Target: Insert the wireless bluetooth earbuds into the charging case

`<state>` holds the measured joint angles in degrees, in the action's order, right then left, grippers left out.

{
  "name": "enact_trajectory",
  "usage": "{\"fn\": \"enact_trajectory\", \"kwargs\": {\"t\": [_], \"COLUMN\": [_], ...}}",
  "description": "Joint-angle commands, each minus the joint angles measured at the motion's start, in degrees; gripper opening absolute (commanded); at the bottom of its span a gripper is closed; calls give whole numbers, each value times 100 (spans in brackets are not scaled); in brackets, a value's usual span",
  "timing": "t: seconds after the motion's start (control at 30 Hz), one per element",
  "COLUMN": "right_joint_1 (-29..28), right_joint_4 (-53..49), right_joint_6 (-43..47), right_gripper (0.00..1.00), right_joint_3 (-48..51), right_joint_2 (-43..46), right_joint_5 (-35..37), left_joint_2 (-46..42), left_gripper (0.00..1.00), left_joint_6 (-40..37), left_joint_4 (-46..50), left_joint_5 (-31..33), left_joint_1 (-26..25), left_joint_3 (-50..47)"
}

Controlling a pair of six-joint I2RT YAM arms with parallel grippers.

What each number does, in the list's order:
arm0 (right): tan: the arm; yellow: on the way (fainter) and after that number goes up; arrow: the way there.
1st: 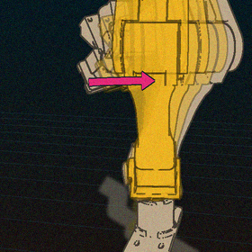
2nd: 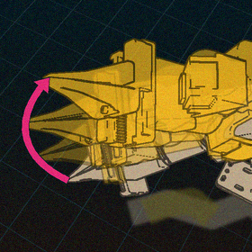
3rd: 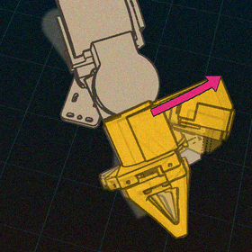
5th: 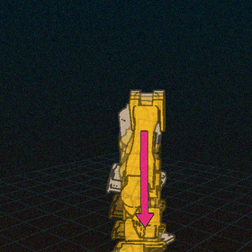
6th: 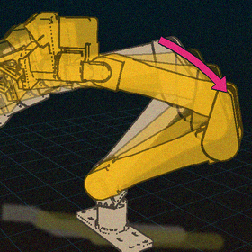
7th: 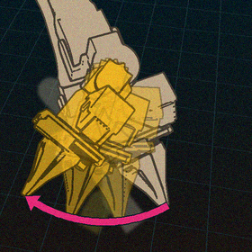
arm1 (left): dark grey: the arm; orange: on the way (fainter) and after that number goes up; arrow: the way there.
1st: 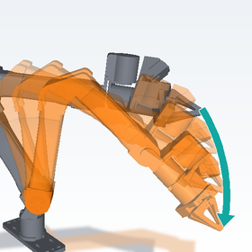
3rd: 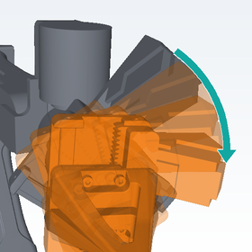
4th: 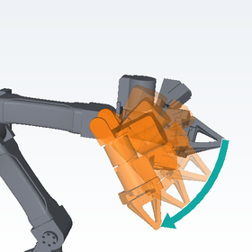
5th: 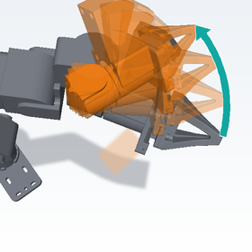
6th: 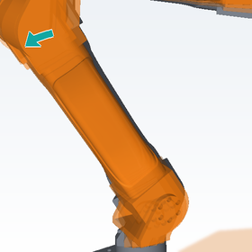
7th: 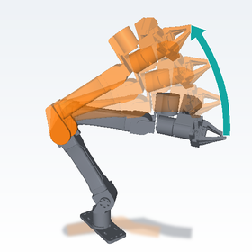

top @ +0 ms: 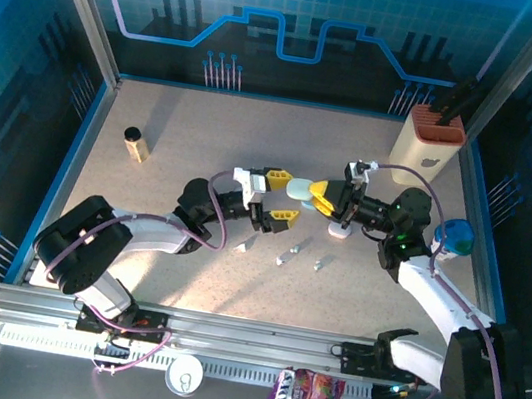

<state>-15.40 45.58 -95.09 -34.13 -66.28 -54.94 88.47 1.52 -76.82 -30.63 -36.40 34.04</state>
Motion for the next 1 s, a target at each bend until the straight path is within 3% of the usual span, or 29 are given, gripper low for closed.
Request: {"fn": "enact_trajectory", "kwargs": {"t": [0.0,0.13,0.43,0.8,0.87,0.97], "right_joint_1": [3,-32,-81,-74,-69,-47], "right_joint_4": [379,441,127,-135,-366,-1198], "right_joint_6": [-207,-230,68,229,373,997], "right_gripper": [8,8,8,10,22,50], "right_joint_3": [67,73,29,5,-52,-258], "right_joint_2": [21,-43,-94,-122,-74,106], "right_joint_5": [-93,-139,-228,-250,-254,-198], "left_joint_2": [96,166,294,281,276,246], "left_gripper": [67,60,55,37,35,34], "left_joint_6": [50,113,366,375,360,333], "left_joint_4": [-356,-342,-344,-343,-336,-207], "left_joint_5": [-183,-334,-494,-566,-569,-547], "left_joint_1": [-25,-25,-23,-19,-24,-25], "left_joint_3": [188,309,498,463,450,420]}}
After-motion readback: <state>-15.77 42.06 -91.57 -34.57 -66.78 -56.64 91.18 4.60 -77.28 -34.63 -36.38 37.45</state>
